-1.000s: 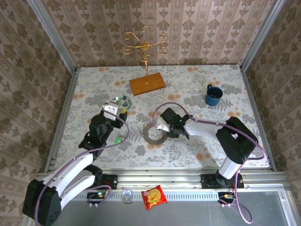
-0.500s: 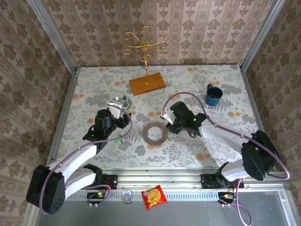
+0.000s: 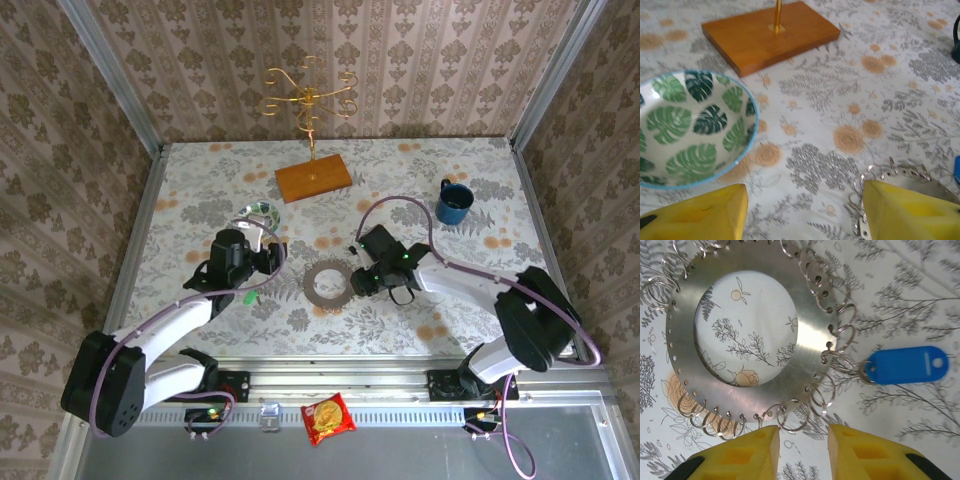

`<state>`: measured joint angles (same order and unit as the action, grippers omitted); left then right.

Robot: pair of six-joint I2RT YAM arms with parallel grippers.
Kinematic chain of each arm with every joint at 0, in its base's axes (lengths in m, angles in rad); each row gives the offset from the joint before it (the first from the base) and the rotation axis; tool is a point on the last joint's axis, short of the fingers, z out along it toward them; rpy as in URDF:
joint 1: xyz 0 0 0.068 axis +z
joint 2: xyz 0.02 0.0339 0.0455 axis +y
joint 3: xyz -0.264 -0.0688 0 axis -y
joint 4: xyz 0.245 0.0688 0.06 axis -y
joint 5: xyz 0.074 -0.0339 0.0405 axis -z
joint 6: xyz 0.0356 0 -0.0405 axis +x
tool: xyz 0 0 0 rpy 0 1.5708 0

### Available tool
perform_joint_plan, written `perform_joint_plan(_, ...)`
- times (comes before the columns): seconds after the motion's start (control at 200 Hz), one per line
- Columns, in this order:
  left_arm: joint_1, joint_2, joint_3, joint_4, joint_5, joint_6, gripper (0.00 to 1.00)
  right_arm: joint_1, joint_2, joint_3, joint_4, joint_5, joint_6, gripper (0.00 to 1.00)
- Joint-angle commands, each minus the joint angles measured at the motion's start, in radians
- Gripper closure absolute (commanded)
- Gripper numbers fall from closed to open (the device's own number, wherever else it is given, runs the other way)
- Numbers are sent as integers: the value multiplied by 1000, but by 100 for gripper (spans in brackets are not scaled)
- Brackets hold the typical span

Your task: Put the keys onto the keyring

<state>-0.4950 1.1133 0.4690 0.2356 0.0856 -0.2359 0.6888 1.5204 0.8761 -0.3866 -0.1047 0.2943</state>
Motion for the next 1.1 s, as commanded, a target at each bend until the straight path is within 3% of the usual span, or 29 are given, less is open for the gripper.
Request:
perform_joint_plan(0.0,-42,3,46,-113,14,-78,37,22,49,60,-68,-49,101,70)
perform_joint_plan(0.17,-100,4,41,-168,-21,-132,38,81,125,139,-140,15,112,71)
perform_joint_plan(0.435,-107,16,42,-151,-90,-152,37,131,222,249,-291,166,126,72)
perform_joint_plan(0.66,-106,8,38,-144,-126,-144,38,153,265,264,-290,184,157,74)
perform_joint_plan(0.925,-105,6,31,-125,-133,-144,37,169,284,294,-317,239,160,86)
perform_joint_plan(1.09,-105,6,29,-124,-132,-146,37,182,299,312,-337,265,159,86)
